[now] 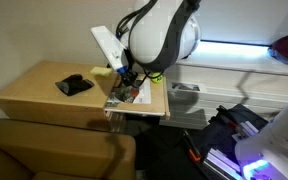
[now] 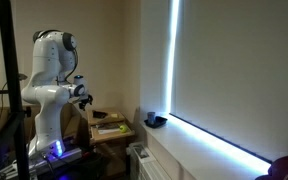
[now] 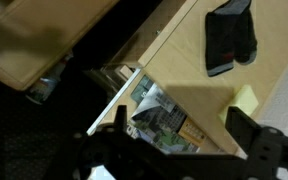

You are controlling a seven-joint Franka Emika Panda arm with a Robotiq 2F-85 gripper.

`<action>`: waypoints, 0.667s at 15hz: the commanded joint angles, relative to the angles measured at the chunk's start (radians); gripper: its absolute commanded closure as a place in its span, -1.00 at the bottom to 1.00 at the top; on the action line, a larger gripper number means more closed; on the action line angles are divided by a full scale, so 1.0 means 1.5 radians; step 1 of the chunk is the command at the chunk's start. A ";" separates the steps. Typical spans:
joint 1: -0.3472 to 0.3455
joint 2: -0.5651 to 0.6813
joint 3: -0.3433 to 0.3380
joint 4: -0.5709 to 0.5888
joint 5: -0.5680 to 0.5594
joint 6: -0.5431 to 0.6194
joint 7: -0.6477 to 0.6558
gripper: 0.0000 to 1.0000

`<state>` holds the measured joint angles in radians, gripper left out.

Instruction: Move the black sock to the open drawer

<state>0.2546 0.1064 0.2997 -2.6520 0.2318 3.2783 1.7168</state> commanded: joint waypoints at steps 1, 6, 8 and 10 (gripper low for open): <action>0.101 0.084 -0.154 0.114 -0.042 -0.049 -0.050 -1.00; 0.068 0.138 -0.046 0.256 0.007 -0.070 -0.058 -1.00; 0.076 0.165 -0.047 0.296 -0.006 -0.086 -0.044 -1.00; 0.093 0.137 -0.054 0.266 -0.004 -0.072 -0.036 -1.00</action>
<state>0.3946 0.3123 0.2189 -2.2517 0.2259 3.1693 1.6629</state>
